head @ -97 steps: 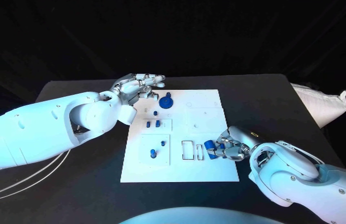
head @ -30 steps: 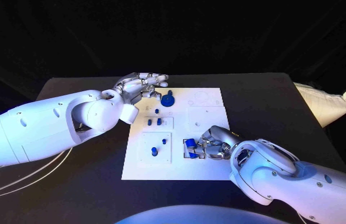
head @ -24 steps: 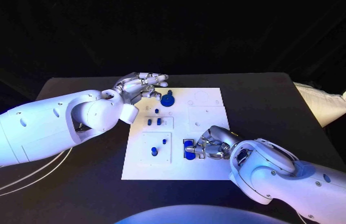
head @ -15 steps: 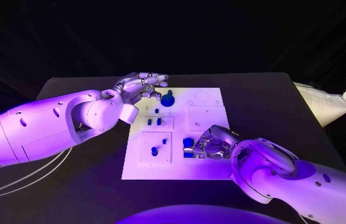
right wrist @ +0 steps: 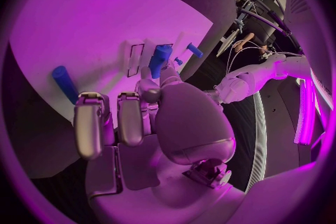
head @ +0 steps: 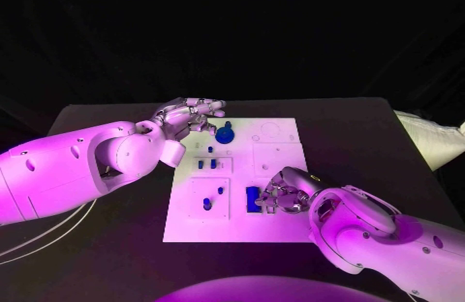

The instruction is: Assemble the parts on the task board

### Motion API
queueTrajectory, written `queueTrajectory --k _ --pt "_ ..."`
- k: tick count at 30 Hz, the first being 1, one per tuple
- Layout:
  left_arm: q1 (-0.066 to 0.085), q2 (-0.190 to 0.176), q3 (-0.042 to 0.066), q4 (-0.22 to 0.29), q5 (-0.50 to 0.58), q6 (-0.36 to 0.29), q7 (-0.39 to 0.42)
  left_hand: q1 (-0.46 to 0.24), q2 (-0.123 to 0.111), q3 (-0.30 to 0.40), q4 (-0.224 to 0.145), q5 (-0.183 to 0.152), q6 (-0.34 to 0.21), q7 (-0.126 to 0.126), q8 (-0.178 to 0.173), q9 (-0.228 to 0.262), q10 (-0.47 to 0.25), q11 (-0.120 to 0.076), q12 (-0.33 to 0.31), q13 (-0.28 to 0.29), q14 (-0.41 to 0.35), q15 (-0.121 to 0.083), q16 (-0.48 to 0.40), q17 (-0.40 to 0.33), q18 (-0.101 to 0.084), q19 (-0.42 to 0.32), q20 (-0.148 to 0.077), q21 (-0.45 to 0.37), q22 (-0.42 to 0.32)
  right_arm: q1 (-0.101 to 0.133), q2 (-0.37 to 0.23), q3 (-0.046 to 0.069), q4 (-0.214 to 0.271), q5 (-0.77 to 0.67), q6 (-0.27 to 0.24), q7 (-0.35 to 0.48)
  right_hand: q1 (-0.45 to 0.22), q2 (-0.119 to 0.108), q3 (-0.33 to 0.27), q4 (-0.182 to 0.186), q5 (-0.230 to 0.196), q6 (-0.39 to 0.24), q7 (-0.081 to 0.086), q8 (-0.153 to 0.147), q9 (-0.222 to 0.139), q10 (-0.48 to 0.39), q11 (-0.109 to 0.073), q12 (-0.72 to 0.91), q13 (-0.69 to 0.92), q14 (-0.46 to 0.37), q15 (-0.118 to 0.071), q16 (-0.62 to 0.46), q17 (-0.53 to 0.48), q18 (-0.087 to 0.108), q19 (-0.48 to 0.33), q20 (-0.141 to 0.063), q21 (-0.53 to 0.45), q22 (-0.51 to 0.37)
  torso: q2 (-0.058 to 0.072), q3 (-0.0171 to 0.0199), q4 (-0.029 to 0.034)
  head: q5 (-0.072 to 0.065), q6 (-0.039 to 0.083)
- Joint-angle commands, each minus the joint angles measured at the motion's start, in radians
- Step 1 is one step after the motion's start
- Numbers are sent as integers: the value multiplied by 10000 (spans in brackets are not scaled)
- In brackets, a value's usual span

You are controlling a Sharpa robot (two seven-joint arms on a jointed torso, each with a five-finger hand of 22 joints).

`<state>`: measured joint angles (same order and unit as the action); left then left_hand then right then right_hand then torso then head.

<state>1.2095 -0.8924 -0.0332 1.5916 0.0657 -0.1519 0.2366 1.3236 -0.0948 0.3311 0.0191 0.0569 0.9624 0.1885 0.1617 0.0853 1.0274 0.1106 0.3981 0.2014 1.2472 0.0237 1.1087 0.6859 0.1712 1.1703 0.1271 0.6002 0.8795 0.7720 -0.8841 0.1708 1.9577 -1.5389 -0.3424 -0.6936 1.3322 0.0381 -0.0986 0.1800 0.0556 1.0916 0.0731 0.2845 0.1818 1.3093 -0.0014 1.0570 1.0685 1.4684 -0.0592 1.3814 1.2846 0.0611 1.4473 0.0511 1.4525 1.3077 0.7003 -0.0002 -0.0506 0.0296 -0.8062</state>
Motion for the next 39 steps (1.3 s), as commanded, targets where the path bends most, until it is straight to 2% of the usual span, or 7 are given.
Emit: queueTrajectory --k 1,10,15,19,25,31,39 --pt "0 21 5 12 -16 217 33 77 -3 -62 22 -32 -65 -26 54 -15 -72 -23 63 13 -37 36 -3 -4 111 69 19 -63 -10 -10 86 -6 -93 -628 168 -63 185 18 9 -112 -23 82 -2 58 21 115 -19 87 75 530 -89 46 29 -146 43 -50 75 826 2 -1 12 -11 -6" --pt "0 -11 5 17 -16 222 23 77 -3 -62 22 -32 -65 -26 54 -15 -72 -23 63 13 -37 36 -3 -4 111 69 19 -63 -10 -40 -55 -9 54 -677 -291 -26 37 -72 -159 -46 16 98 2 116 55 169 -18 120 129 533 -95 50 39 -150 50 -69 82 838 5 -3 4 2 -20" --pt "0 -47 4 34 -16 220 11 77 -3 -62 22 -32 -65 -26 54 -15 -72 -23 63 13 -37 36 -3 -4 111 69 19 -63 -10 -77 -643 0 486 -662 -1239 73 -6 -104 -279 22 704 33 -10 141 81 275 -34 277 313 562 -111 145 182 -169 103 -88 131 917 9 -4 6 -22 15" --pt "0 -73 4 47 -16 202 4 77 -3 -62 22 -32 -65 -26 54 -15 -72 -23 63 13 -37 36 -3 -4 111 69 19 -63 -10 -51 -1325 13 776 -167 -1451 230 -40 -167 -389 99 819 -447 160 -140 -23 134 95 66 160 548 -24 112 139 -166 81 -44 114 891 -16 -24 -21 -25 4" --pt "0 -87 3 50 -16 195 5 77 -3 -62 22 -32 -65 -26 54 -15 -72 -23 63 13 -37 36 -3 -4 111 69 19 -63 -10 58 -2136 28 890 81 -1080 485 172 -146 -386 43 908 -809 323 -417 -122 -186 239 -406 -216 504 105 8 13 -129 -33 72 12 745 -34 -10 -56 -82 11" --pt "-1 -109 2 47 -16 202 5 77 -3 -62 22 -32 -65 -26 54 -15 -72 -23 63 13 -37 36 -3 -4 111 69 19 -63 -10 90 -2500 31 791 -369 -380 439 358 -65 -356 14 1161 -476 257 -366 -86 -298 194 -685 -434 461 89 -117 -125 -111 -76 105 -31 696 -26 -2 -88 -234 42" --pt "-6 -101 -2 29 -16 231 6 94 10 -84 19 -32 -76 -25 63 -18 -91 -23 83 15 -51 34 -9 -36 113 72 19 -76 -15 37 -2473 31 497 -911 359 140 249 -83 -459 153 1251 -239 185 -312 -18 -267 136 -757 -476 475 39 -107 -90 -153 45 66 78 867 -18 -6 -42 -353 66"
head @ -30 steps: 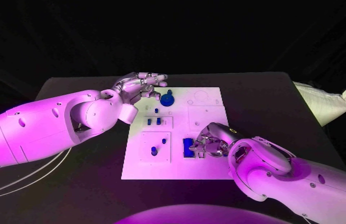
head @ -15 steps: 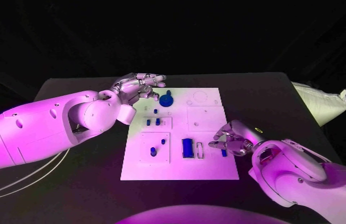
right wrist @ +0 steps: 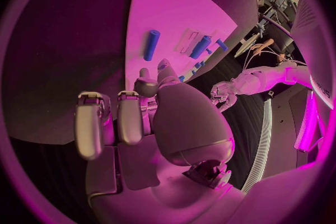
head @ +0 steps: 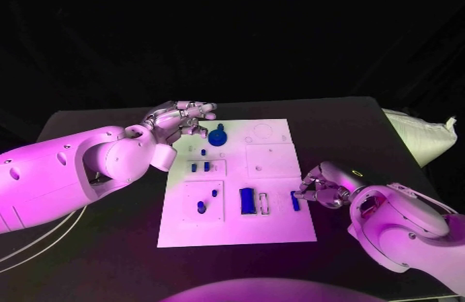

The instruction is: Assemble the parts on the task board

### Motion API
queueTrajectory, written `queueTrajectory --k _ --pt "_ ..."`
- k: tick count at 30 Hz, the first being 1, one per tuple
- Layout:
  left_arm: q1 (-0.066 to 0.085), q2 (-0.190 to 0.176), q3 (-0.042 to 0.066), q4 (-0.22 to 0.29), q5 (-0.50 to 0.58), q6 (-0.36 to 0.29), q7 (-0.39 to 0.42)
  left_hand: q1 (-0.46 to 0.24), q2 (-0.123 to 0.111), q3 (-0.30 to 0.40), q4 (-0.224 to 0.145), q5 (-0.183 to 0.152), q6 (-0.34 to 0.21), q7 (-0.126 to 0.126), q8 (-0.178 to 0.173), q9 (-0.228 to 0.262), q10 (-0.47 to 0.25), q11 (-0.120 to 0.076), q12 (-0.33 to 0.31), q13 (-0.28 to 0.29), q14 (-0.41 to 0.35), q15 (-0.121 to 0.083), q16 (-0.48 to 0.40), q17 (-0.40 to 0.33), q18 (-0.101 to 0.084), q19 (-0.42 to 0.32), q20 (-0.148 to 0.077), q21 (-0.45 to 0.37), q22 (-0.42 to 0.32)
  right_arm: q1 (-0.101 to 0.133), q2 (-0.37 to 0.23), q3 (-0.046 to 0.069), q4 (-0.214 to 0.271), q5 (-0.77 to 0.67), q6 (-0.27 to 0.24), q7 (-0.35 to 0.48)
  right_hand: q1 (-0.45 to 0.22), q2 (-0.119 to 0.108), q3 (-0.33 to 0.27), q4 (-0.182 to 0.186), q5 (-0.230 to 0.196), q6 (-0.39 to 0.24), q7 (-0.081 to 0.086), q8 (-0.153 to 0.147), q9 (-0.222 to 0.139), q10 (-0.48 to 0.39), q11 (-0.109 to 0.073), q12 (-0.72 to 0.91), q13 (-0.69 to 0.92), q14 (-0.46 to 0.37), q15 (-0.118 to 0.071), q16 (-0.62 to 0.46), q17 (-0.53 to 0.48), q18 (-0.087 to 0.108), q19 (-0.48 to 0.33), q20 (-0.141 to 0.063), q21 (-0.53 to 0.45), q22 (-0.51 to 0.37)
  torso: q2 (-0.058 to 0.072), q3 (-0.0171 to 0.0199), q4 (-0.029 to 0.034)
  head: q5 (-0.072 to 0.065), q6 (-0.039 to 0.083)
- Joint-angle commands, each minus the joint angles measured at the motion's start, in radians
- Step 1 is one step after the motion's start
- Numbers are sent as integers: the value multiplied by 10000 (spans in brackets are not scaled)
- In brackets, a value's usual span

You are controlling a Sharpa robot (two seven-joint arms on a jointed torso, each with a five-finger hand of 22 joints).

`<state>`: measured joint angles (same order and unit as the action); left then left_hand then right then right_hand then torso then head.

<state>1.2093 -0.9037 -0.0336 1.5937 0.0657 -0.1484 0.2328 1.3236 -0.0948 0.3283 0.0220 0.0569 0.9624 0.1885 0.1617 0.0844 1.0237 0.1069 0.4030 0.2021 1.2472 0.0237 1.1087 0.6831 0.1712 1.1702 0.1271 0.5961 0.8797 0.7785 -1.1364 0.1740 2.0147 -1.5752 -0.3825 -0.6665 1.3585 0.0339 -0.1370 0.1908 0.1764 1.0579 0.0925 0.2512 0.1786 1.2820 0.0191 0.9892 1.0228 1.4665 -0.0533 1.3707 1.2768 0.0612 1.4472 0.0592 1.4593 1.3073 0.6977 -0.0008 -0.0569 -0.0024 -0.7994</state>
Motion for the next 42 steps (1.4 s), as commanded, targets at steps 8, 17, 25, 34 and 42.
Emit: queueTrajectory --k 8,17,25,34,42 --pt "-12 29 -1 -9 -16 210 42 94 11 -55 -10 -32 -76 -26 63 -9 -54 14 35 9 -51 35 -9 -8 112 72 19 -34 -17 -118 355 -3 -315 -893 1253 -222 -193 -131 -229 223 -9 129 -17 -2 49 16 -71 -123 -40 488 -25 -41 -46 -149 28 -27 -8 849 7 -5 24 -17 -37" --pt "-17 24 -3 -18 -16 217 34 94 11 -55 -10 -32 -76 -26 63 -9 -54 14 35 9 -51 35 -9 -8 112 72 19 -34 -17 -155 543 -4 -439 -1083 1610 -249 -178 -144 -253 253 -30 223 -54 41 100 48 -97 -98 -10 491 -41 -39 -34 -150 32 -36 -4 857 7 -14 18 -8 -49" --pt "-18 26 -4 -17 1 236 71 95 15 -65 -8 -32 -76 -26 68 -9 -56 14 44 10 -55 35 -9 -13 112 73 19 -39 -19 -164 663 -7 -454 -1662 2337 -286 163 -169 -198 97 -148 270 -96 65 202 52 -141 -124 -3 484 -81 -83 -72 -142 8 -71 -28 829 6 -12 15 28 -61" --pt "-22 56 -5 -11 31 275 146 96 15 -66 -8 -33 -76 -26 69 -9 -57 14 45 10 -55 35 -9 -14 112 73 20 -40 -19 -311 963 -24 -624 -2973 3106 -298 1191 -22 235 -548 -766 210 -93 -4 340 -72 -164 -403 -165 455 -109 -200 -170 -120 -69 -113 -106 736 -16 -13 48 51 -88" --pt "-27 50 -8 -6 34 173 244 102 22 -70 -8 -31 -81 -29 71 -10 -59 12 51 11 -48 35 5 7 112 74 20 -43 -20 -458 1084 -33 -721 -3576 3606 -312 1239 -43 360 -602 -808 82 -27 -141 332 -221 -113 -714 -401 427 -71 -298 -267 -95 -150 -89 -188 627 -19 -35 70 22 -94"
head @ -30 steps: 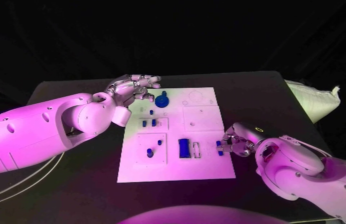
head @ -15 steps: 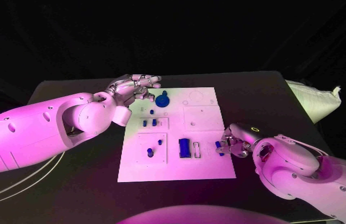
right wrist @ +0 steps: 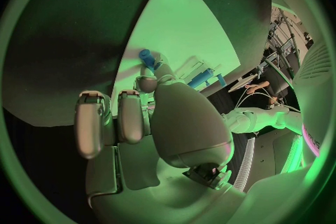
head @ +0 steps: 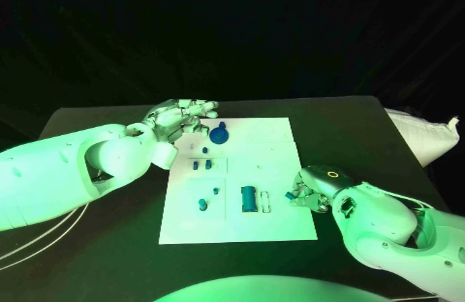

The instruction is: Assemble the parts on the task board

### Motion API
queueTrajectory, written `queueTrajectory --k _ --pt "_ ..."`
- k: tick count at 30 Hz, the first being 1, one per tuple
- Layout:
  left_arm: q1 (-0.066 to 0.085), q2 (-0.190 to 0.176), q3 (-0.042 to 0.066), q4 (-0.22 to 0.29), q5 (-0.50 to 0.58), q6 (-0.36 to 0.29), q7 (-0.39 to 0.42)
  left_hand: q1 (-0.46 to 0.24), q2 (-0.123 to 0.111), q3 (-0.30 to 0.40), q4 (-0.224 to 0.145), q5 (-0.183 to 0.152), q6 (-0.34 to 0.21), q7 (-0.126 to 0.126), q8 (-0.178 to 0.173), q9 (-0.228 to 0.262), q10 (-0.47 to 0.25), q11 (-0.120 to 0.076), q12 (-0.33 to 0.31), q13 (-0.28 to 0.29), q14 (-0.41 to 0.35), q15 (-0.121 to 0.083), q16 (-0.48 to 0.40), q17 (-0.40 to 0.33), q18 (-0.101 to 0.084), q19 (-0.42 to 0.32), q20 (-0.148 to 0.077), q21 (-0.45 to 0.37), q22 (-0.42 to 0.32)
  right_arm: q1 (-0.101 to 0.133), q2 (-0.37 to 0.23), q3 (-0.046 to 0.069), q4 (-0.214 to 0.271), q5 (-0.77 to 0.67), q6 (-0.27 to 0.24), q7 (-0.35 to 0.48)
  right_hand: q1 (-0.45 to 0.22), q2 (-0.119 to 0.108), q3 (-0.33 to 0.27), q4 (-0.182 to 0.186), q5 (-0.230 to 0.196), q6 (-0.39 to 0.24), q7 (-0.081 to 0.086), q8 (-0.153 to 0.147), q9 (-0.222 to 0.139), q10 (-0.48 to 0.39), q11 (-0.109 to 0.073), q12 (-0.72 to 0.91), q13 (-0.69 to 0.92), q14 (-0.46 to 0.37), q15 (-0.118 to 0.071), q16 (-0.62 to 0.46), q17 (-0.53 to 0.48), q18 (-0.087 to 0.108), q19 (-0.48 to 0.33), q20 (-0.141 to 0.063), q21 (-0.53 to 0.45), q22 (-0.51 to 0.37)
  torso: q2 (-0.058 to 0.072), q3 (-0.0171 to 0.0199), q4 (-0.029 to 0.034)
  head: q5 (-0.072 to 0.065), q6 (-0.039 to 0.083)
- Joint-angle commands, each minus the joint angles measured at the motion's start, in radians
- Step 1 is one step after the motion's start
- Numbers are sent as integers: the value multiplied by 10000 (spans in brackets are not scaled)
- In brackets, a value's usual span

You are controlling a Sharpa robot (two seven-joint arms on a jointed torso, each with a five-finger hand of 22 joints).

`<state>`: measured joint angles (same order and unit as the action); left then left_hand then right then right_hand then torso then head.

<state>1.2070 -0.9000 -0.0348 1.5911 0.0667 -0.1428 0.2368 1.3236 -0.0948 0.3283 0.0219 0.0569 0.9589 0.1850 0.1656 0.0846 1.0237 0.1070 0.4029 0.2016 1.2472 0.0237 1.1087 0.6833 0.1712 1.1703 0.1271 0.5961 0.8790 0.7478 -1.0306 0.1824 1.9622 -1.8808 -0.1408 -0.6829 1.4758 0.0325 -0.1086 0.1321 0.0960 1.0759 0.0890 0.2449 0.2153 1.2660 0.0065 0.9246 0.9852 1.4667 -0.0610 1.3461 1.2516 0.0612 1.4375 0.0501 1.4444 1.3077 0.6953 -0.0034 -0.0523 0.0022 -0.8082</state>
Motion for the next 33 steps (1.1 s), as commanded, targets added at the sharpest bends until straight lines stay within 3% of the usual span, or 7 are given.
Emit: queueTrajectory --k 1,8,15,21,24,28,33 --pt "-5 14 3 22 24 115 210 111 27 -69 -12 -30 -48 3 32 -13 -60 9 55 16 -47 34 8 8 113 74 20 -45 -14 -156 47 -119 -207 -542 1226 -150 62 -31 100 -17 60 -102 16 -96 -34 -61 18 -76 -27 426 14 -52 -10 -97 -51 8 -38 627 -1 -11 23 -24 9" --pt "-6 11 2 30 24 116 231 129 29 -68 -22 -30 -51 0 33 -14 -63 6 60 17 -50 32 5 -1 113 75 19 -47 -14 -172 159 -131 -243 -306 1012 -146 689 260 844 -387 451 60 -47 -159 8 -46 -45 -122 -9 454 -47 -19 79 -112 7 -20 3 702 10 0 10 -2 20" --pt "-9 -4 1 37 24 136 213 142 33 -68 -29 -30 -53 0 35 -15 -64 4 65 17 -51 31 6 -4 114 76 18 -49 -15 -177 164 -131 -7 444 -920 -25 662 421 1874 -485 570 18 3 -336 26 -42 -21 -284 -103 454 -23 -51 73 -132 69 -36 55 780 22 21 8 33 9" --pt "-17 -2 1 42 24 148 202 146 34 -68 -31 -30 -54 0 36 -15 -65 4 67 17 -51 30 6 -5 114 76 18 -50 -15 -174 104 -126 288 1044 -2600 180 -13 -178 3295 -314 650 172 -18 -470 118 144 -42 -193 12 482 -53 -26 157 -155 138 -14 118 879 20 6 12 28 -5" --pt "-23 -5 1 43 24 157 200 146 34 -68 -31 -30 -54 0 36 -15 -65 4 67 17 -51 30 6 -5 114 76 18 -50 -15 -171 70 -119 418 1637 -3371 329 -482 -700 4399 -276 929 251 -36 -565 209 232 -59 -162 74 499 -30 -4 212 -174 204 -25 181 970 24 15 14 52 -14" --pt "-34 -9 0 40 24 161 198 146 34 -68 -31 -30 -54 0 36 -15 -65 4 67 17 -51 30 6 -5 114 76 18 -50 -15 -162 43 -113 519 2363 -3723 409 -925 -1009 4947 -228 895 301 -59 -608 288 322 -55 -81 164 512 -48 22 262 -183 230 -28 208 1011 13 21 2 58 -29" --pt "-41 -4 0 41 24 188 181 163 38 -67 -41 -30 -57 -1 38 -16 -71 3 71 17 -55 29 5 -13 115 77 17 -53 -16 -157 66 -110 610 3008 -3611 393 -1267 -1176 5125 -147 874 374 -87 -602 356 393 -63 -13 233 522 -52 42 297 -184 238 -37 214 1023 16 14 -3 76 -41"
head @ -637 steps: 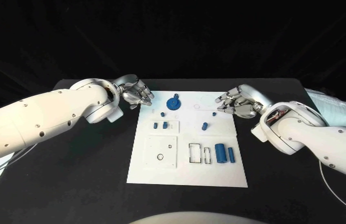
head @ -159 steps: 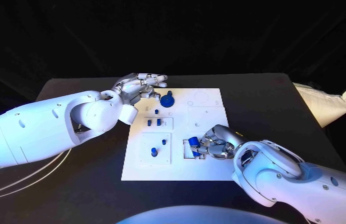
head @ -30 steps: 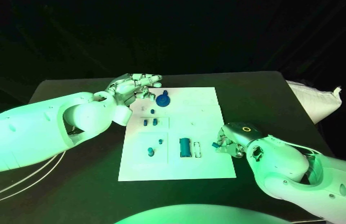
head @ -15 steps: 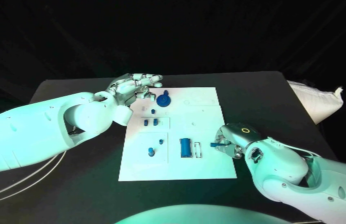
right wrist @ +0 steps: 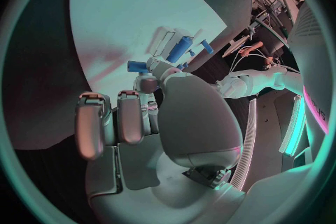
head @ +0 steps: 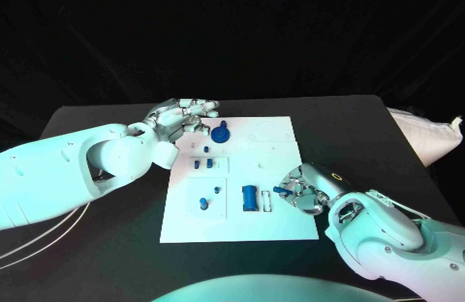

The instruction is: Assemble the parts on the task board

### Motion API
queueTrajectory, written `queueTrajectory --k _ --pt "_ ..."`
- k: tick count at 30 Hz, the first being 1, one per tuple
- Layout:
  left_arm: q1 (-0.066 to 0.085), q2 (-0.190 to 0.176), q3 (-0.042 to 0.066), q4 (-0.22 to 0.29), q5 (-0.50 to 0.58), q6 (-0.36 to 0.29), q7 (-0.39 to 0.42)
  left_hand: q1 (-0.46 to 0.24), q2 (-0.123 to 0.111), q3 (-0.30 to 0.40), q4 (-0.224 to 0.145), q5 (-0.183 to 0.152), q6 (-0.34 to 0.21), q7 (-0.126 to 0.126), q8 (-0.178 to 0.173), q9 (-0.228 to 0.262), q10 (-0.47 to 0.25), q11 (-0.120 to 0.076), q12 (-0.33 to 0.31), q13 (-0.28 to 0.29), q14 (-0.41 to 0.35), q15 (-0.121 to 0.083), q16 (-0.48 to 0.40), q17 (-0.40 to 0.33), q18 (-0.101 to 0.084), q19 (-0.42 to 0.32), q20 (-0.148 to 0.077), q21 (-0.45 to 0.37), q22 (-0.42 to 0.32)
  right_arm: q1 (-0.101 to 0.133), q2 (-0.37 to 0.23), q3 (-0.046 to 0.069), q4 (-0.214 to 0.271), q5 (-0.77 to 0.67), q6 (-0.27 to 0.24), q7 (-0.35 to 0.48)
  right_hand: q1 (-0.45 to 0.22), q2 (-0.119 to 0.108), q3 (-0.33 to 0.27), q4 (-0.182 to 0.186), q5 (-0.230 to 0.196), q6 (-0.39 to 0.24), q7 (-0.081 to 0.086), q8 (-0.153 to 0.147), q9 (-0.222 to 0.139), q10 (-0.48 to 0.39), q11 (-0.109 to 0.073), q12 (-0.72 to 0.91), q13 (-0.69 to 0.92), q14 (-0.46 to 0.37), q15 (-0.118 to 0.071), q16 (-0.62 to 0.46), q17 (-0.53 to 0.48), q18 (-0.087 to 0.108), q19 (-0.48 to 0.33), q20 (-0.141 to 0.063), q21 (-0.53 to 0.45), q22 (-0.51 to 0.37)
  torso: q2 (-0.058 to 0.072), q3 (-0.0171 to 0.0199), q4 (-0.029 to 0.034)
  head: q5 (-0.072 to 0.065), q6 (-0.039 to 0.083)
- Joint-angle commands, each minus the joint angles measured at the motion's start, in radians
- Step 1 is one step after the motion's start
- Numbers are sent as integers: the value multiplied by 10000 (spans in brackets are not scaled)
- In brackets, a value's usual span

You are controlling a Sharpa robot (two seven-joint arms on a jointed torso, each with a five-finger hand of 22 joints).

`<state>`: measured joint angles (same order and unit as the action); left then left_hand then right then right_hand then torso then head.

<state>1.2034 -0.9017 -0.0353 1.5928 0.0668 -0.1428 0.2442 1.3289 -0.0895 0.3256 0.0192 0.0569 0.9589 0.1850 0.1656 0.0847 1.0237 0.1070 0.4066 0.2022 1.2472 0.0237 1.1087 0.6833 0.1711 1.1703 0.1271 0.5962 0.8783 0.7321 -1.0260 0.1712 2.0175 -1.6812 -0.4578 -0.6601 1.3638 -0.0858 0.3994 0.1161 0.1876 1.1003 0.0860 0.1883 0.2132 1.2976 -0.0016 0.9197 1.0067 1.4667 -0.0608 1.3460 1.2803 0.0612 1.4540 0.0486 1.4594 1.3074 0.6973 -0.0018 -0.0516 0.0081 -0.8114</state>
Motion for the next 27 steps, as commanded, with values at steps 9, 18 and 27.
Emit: queueTrajectory --k 9,18,27 --pt "-12 48 5 28 23 253 53 110 -15 -40 -13 -30 -57 -2 39 -16 -71 3 34 11 -55 29 5 -14 115 77 17 -53 -8 2 330 2 -41 1647 655 -110 -743 -116 -24 242 220 271 -125 6 499 283 -32 276 239 556 -91 147 151 -208 141 -52 128 1123 -4 -2 -1 15 -13" --pt "-13 62 5 47 23 296 2 110 -15 -40 -13 -30 -57 -2 39 -16 -71 3 34 11 -55 29 5 -14 115 77 17 -53 -8 60 594 2 -214 1698 841 -372 -1560 -144 -529 725 458 432 -180 38 604 549 -73 668 618 601 -126 318 369 -246 248 -88 229 1273 -7 -26 12 3 -27" --pt "-13 57 6 85 23 324 -10 110 -15 -40 -13 -30 -57 -2 39 -16 -71 3 34 11 -55 29 5 -14 115 77 17 -53 -8 176 767 2 -451 1581 1513 -464 -1853 -24 -799 926 604 500 -205 36 663 644 -90 835 821 606 -144 358 424 -252 265 -110 246 1300 -10 -17 11 21 -61"
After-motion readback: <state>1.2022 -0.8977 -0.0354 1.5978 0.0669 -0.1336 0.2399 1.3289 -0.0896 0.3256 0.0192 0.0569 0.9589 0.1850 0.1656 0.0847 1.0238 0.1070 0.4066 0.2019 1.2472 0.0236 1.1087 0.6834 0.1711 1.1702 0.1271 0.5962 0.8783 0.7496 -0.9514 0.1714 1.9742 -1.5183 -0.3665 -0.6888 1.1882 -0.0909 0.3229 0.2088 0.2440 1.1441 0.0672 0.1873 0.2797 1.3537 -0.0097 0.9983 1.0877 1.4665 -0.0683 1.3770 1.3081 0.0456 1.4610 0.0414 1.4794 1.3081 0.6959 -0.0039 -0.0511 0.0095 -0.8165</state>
